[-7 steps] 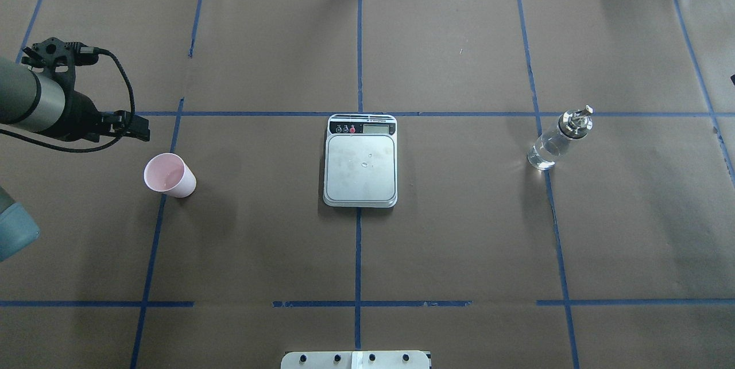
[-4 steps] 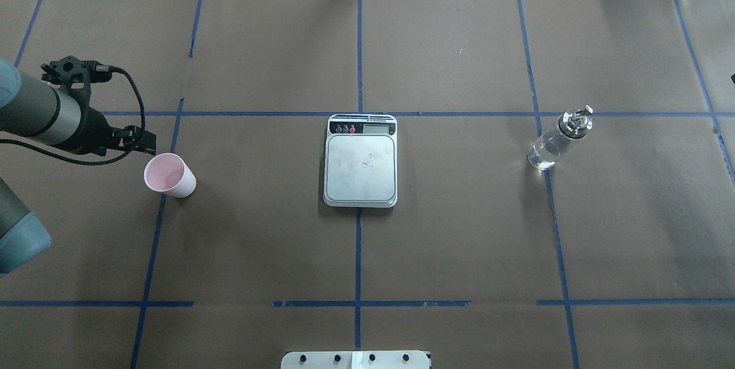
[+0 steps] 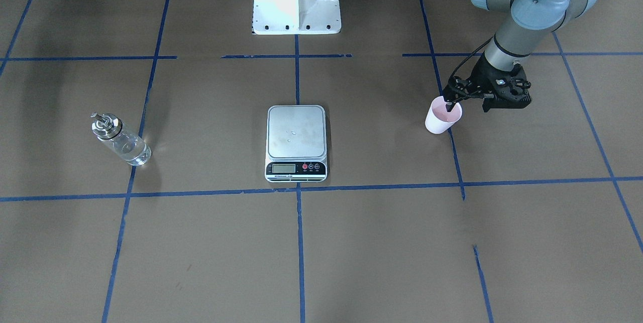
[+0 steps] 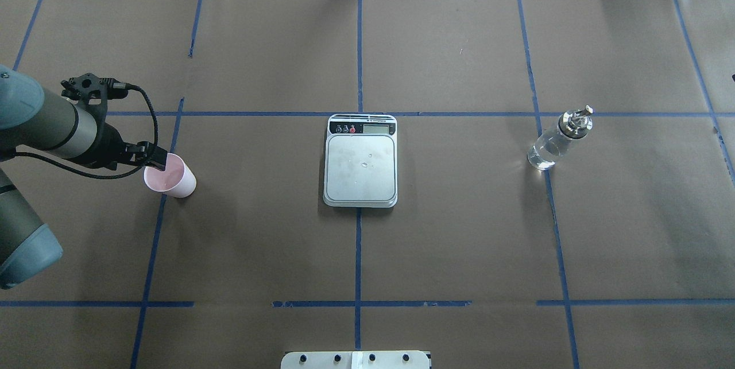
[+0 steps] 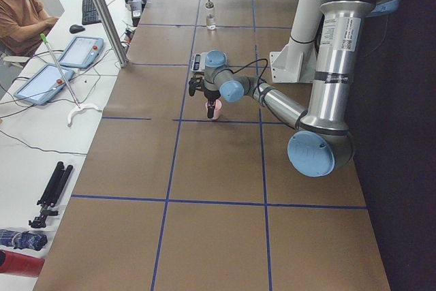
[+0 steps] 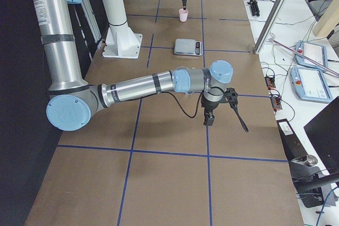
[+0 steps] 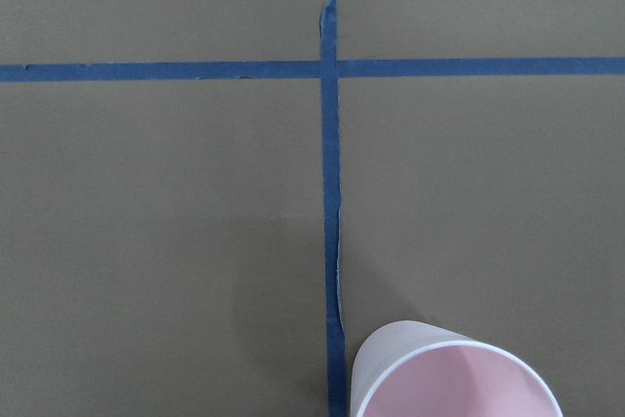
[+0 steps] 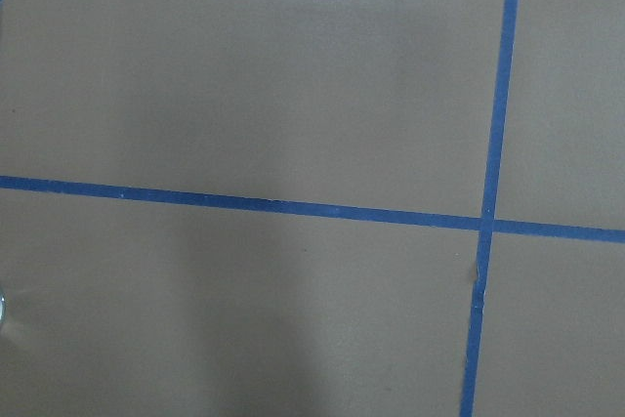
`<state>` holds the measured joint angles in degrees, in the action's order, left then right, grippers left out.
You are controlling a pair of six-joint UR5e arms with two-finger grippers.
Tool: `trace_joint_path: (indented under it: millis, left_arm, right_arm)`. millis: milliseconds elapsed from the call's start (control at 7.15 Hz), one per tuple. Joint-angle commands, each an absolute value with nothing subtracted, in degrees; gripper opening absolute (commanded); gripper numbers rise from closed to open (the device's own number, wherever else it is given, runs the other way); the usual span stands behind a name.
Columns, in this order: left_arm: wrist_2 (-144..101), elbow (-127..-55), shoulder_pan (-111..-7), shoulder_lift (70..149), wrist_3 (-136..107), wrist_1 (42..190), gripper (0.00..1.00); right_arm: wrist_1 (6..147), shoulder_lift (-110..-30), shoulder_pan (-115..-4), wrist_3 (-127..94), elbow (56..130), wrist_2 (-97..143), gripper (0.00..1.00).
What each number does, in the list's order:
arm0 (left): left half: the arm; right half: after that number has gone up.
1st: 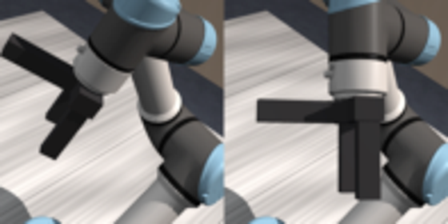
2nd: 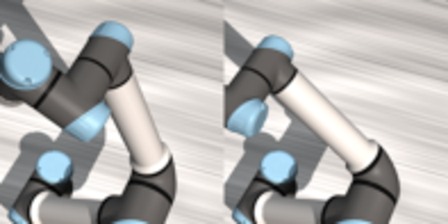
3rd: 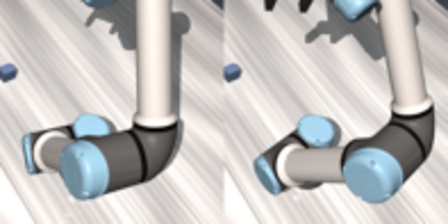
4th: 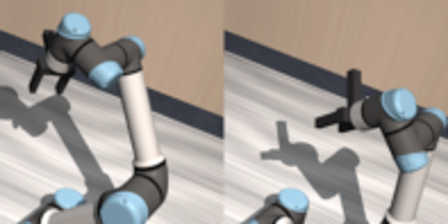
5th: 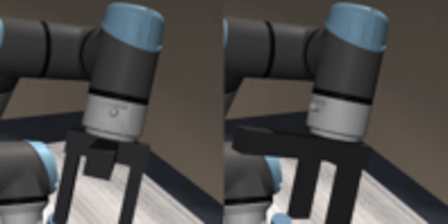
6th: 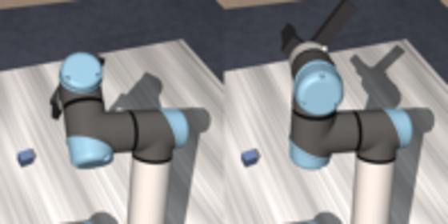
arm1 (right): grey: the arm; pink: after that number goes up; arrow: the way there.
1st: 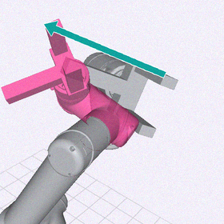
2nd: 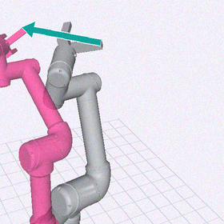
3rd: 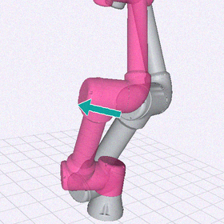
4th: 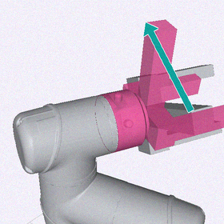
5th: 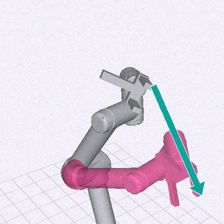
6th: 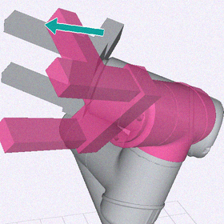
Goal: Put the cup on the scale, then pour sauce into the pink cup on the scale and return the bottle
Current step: 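Move the left gripper down to the pink cup and grasp it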
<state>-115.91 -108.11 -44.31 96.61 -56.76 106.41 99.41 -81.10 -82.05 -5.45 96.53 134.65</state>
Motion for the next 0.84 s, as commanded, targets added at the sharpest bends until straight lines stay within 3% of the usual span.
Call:
trace_joint_path:
  millis: [0, 699]
  left_arm:
    - [-115.93, -106.79, -44.03, 97.38, -56.86, 106.44, 1.00]
    - [-115.84, -106.61, -42.46, 97.38, -56.78, 106.44, 1.00]
  right_arm:
    - [99.40, -81.04, -82.26, -5.45, 96.59, 134.65, 1.00]
    - [99.49, -81.04, -82.88, -5.45, 96.59, 135.00, 1.00]
